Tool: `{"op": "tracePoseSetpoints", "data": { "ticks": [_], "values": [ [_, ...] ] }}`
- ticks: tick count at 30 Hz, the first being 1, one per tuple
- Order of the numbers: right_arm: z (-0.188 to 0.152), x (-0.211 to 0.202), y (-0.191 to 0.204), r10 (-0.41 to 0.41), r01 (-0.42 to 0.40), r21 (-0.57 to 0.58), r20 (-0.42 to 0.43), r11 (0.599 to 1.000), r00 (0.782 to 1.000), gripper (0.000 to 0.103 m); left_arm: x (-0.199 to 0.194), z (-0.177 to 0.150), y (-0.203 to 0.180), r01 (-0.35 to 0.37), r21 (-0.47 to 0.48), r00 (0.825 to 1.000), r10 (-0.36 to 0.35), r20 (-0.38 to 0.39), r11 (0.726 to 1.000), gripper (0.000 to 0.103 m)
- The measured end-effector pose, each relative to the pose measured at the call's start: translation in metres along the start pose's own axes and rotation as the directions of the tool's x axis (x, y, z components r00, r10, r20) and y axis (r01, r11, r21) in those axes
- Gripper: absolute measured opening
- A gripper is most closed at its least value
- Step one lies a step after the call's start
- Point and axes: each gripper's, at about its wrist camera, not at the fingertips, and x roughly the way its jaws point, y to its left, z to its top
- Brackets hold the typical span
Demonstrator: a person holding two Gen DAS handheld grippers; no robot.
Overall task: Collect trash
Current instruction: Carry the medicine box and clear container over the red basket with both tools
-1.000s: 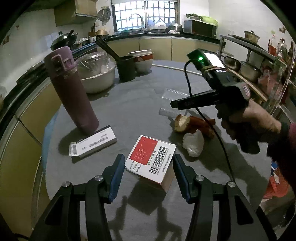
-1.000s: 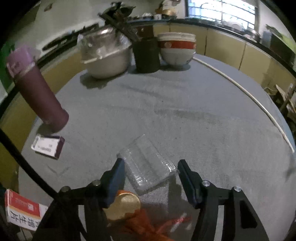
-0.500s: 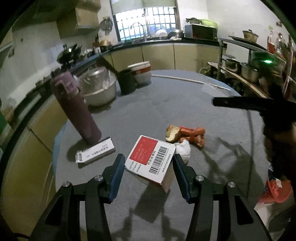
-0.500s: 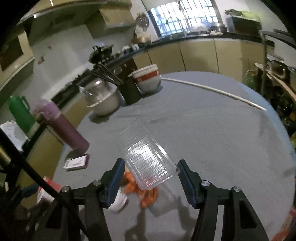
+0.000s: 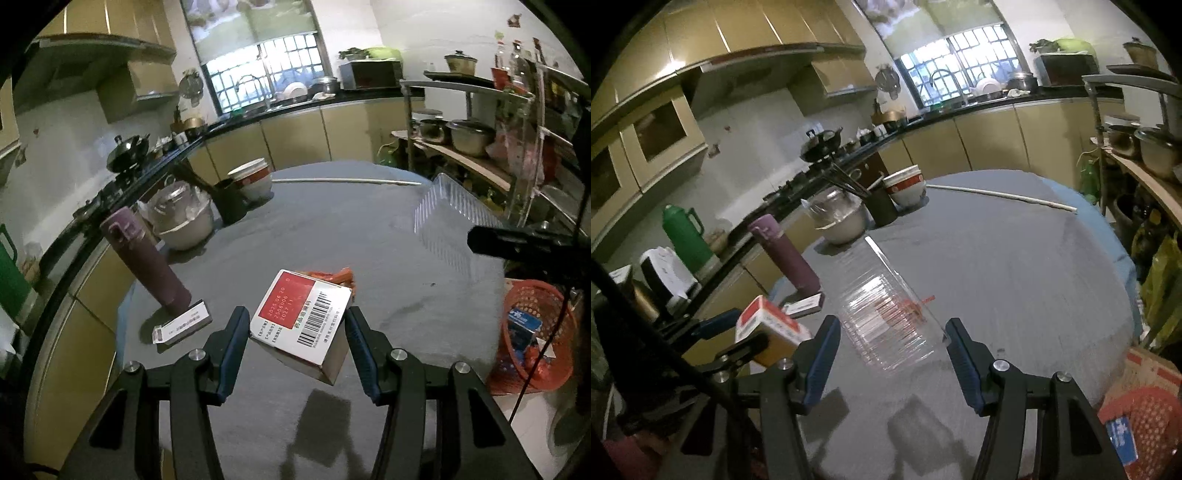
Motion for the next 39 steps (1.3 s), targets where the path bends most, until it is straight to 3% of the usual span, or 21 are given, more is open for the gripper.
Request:
{"op": "tracePoseSetpoints", "data": {
  "ticks": [13, 39],
  "values": [
    [-0.034, -0.056, -0.012, -0.027, 0.024, 0.046, 0.057, 0.999, 0.998, 0.062, -0.016, 0.004, -0.038, 0.017, 0.061, 1.0, -0.018, 0.021, 0.998, 0.055],
    [-0.088, -0.143, -0.106, -0.158, 0.118, 0.284, 0.124, 0.952, 0.98, 0.062, -0.017, 0.016, -0.139, 0.091, 0.228, 0.995, -0.097, 0.013, 0.969, 0.055]
  ]
}}
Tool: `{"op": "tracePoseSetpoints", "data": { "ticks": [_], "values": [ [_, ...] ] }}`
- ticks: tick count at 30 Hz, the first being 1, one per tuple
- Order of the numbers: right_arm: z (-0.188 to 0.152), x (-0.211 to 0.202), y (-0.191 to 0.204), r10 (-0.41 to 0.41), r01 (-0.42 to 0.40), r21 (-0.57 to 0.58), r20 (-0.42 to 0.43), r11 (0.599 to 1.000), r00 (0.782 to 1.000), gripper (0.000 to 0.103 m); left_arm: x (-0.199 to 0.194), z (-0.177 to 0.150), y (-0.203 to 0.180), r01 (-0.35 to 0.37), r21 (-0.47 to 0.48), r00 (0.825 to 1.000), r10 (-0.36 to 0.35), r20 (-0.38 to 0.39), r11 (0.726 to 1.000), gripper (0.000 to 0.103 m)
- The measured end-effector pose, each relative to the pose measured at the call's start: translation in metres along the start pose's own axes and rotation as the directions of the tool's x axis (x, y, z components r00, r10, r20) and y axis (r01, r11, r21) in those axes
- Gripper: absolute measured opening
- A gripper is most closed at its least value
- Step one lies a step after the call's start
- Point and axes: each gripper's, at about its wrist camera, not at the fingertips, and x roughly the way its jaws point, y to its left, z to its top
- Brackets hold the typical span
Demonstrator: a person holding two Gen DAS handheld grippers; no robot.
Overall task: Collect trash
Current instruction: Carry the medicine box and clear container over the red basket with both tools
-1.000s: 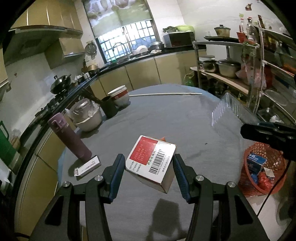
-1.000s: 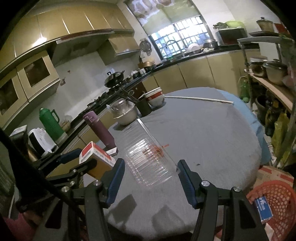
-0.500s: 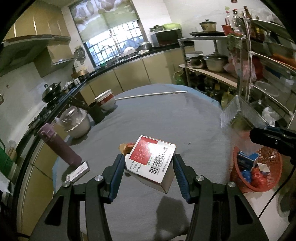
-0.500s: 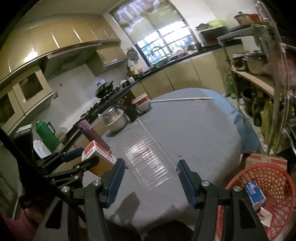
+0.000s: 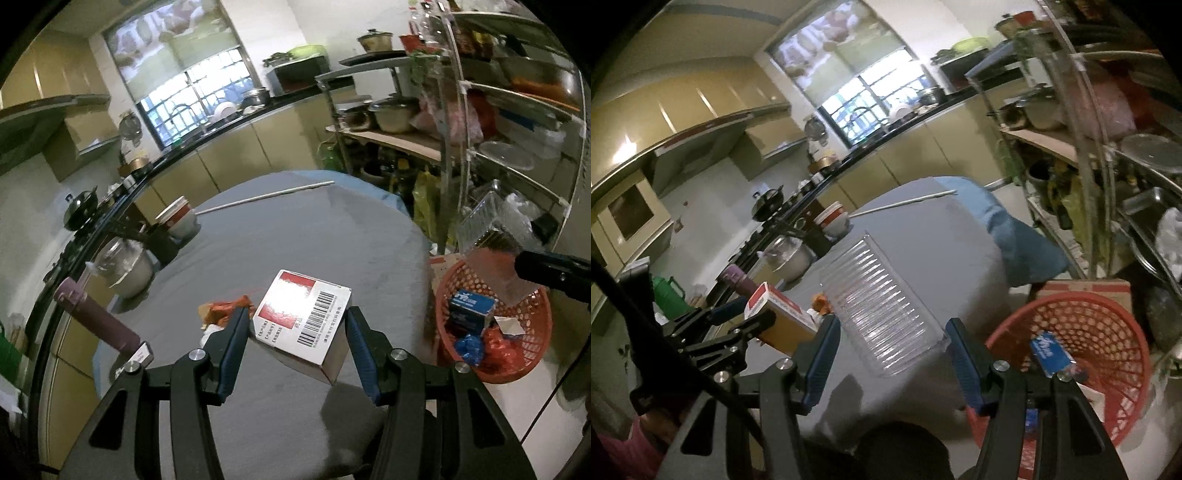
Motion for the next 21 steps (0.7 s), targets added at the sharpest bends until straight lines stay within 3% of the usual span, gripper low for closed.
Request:
{"op": "tracePoseSetpoints", "data": {
  "ticks": [11, 21],
  "values": [
    [-0.013, -0.035, -0.06, -0.085, 0.08, 0.125, 0.032, 0.989, 0.996, 0.062, 0.004, 0.014, -0.051, 0.106, 0.067, 0.994, -0.107, -0.002, 0.992, 0.055],
    [-0.028, -0.067, -0.134, -0.168, 0.144, 0.311, 0.052, 0.939, 0.984, 0.062, 0.013, 0.031, -0.097, 0.289, 0.064, 0.957, -0.291, 0.013, 0.955, 0.055]
  ]
}}
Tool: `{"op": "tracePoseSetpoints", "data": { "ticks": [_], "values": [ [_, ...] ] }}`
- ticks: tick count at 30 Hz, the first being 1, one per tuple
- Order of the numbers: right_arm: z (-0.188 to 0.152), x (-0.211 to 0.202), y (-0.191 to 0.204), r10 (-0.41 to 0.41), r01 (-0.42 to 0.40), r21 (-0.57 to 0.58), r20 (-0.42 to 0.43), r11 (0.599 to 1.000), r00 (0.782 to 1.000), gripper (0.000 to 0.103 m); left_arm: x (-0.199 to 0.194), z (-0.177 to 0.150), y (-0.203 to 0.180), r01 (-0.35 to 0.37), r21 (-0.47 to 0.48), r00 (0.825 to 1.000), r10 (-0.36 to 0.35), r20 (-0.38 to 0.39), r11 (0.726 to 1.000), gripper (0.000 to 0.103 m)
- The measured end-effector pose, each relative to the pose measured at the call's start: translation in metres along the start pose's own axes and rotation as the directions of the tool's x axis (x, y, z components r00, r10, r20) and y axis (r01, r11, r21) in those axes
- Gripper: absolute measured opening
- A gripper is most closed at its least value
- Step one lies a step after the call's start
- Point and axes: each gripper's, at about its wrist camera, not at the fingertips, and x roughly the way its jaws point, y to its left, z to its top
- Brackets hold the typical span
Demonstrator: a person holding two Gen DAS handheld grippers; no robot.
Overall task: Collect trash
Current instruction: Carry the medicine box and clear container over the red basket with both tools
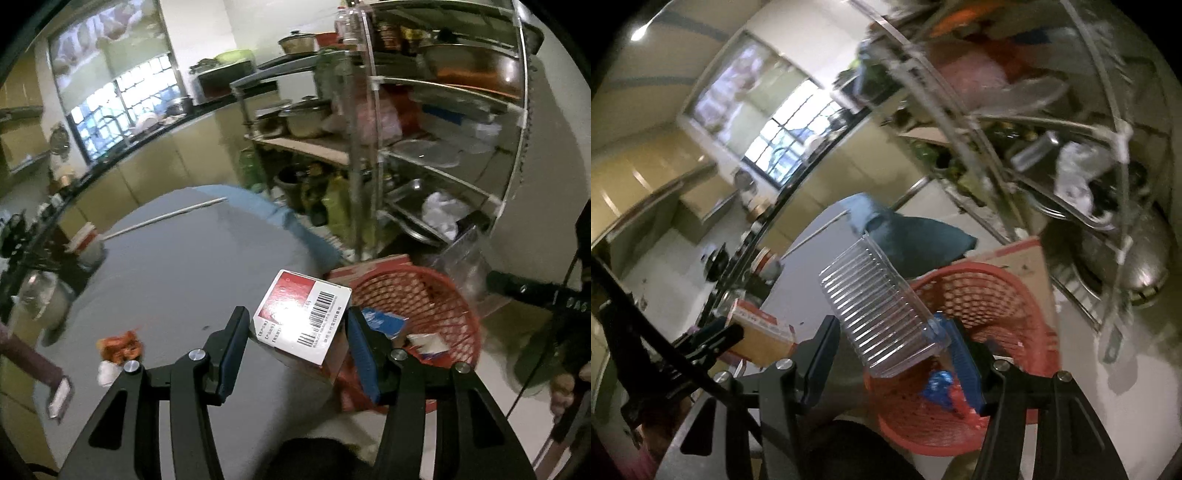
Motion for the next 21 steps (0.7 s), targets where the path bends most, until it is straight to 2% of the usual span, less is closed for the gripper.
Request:
{"op": "tracePoseSetpoints", "data": {
  "ticks": [4, 8, 12, 21],
  "values": [
    [-0.005, 0.003, -0.019, -0.009, 0.01, 0.042, -0.017, 0.999, 1.0, 0.062, 0.016, 0.005, -0.018, 0.064, -0.012, 0.998, -0.064, -0.012, 0.998, 0.055],
    [-0.012, 0.009, -0.033, -0.017, 0.019, 0.077, -0.038, 0.997, 0.999, 0.063, 0.027, 0.005, -0.038, 0.094, 0.005, 0.995, -0.094, -0.03, 0.996, 0.055],
    [-0.013, 0.012, -0.039, -0.019, 0.023, 0.093, -0.038, 0.995, 0.999, 0.063, 0.032, 0.004, -0.052, 0.102, 0.034, 0.994, -0.1, -0.035, 0.994, 0.055],
    [-0.015, 0.013, -0.042, -0.017, 0.021, 0.102, -0.041, 0.995, 0.999, 0.063, 0.038, 0.003, -0.062, 0.064, 0.077, 0.997, -0.061, -0.039, 0.995, 0.055]
  ]
}}
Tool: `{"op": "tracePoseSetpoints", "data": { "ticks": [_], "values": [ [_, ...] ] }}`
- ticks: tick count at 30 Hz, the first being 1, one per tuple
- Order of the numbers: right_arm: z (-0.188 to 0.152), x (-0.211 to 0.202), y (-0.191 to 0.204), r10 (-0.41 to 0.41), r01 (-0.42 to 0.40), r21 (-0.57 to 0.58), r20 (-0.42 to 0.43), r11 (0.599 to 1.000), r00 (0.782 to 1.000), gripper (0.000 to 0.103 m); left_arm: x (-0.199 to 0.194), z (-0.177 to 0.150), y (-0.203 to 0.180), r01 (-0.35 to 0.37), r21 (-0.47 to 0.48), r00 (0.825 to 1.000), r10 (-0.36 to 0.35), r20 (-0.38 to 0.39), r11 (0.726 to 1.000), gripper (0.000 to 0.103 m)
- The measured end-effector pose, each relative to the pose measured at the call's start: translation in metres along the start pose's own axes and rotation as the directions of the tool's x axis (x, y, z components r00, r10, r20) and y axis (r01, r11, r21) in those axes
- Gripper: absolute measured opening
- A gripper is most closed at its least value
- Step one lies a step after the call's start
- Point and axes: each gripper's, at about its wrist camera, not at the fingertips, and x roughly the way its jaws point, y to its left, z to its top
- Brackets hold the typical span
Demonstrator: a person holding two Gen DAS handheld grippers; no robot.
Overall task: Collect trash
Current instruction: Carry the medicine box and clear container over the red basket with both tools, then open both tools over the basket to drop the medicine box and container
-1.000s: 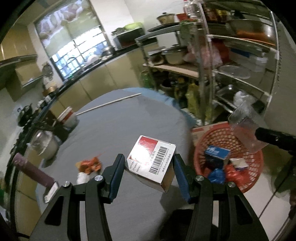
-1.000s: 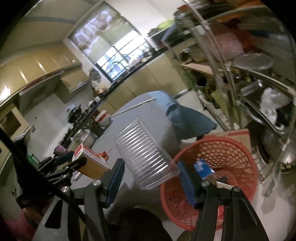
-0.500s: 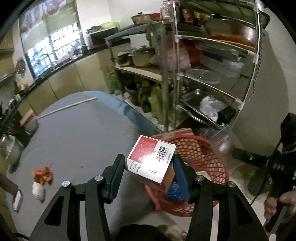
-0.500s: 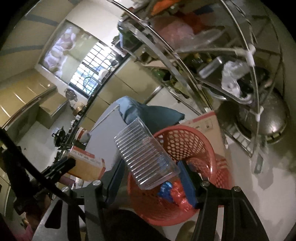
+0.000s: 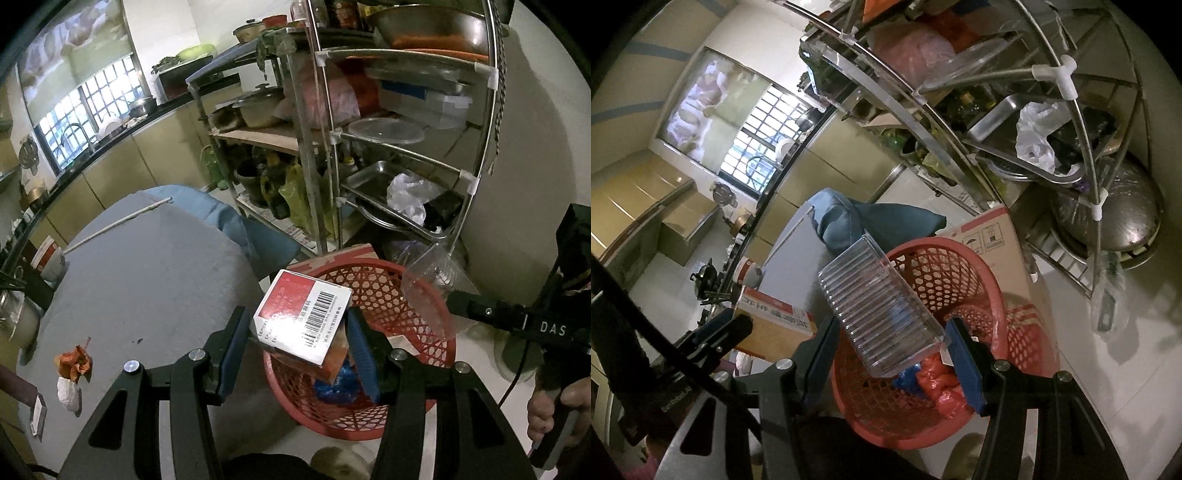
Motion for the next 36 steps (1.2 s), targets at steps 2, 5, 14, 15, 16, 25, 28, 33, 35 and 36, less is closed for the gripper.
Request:
{"op": "tracePoseSetpoints", "data": {
  "ticks": [2, 5, 14, 15, 16, 25, 28, 33, 35, 36],
  "values": [
    [-0.001, 0.002, 0.002, -0.003, 0.003, -0.007, -0.002, 1.0, 1.0, 0.063, 0.002, 0.0, -0.001, -0.007, 0.006, 1.0, 0.007, -0.005, 1.0, 0.055],
    [0.0, 0.004, 0.002, -0.005, 0.005, -0.011, -0.004, 1.0, 1.0, 0.063, 0.006, 0.0, -0.003, -0.005, 0.01, 1.0, 0.005, -0.016, 1.0, 0.055],
    [0.001, 0.007, -0.003, -0.002, 0.002, 0.026, 0.001, 1.0, 1.0, 0.064, 0.02, -0.003, -0.018, 0.009, 0.043, 0.999, -0.007, -0.051, 0.999, 0.055],
    [0.001, 0.008, -0.003, 0.001, -0.001, 0.03, 0.0, 1.0, 1.0, 0.064, 0.021, -0.003, -0.019, 0.016, 0.041, 0.999, -0.014, -0.05, 0.999, 0.056],
    [0.001, 0.009, -0.003, 0.005, -0.005, 0.035, -0.004, 0.999, 1.0, 0.064, 0.022, -0.003, -0.02, 0.026, 0.038, 0.999, -0.024, -0.047, 0.999, 0.056],
    [0.004, 0.021, -0.007, 0.049, -0.047, 0.116, -0.021, 0.992, 0.999, 0.07, 0.015, 0.003, -0.008, 0.114, -0.01, 0.993, -0.115, -0.017, 0.993, 0.065],
    [0.004, 0.016, -0.005, 0.055, -0.055, 0.117, 0.003, 0.992, 0.998, 0.076, 0.013, 0.004, 0.003, 0.132, -0.046, 0.991, -0.133, -0.015, 0.99, 0.065],
    [0.006, 0.008, 0.006, 0.051, -0.053, 0.088, 0.034, 0.995, 0.998, 0.076, 0.003, 0.002, 0.025, 0.073, -0.079, 0.997, -0.074, -0.015, 0.994, 0.065],
    [0.007, 0.006, 0.015, 0.056, -0.058, 0.06, 0.041, 0.997, 0.998, 0.076, -0.005, -0.002, 0.037, 0.016, -0.091, 1.0, -0.018, -0.018, 0.996, 0.065],
    [0.007, 0.005, 0.021, 0.06, -0.062, 0.042, 0.044, 0.997, 0.997, 0.076, -0.009, -0.004, 0.044, -0.008, -0.102, 1.0, 0.006, -0.018, 0.995, 0.065]
  ]
}}
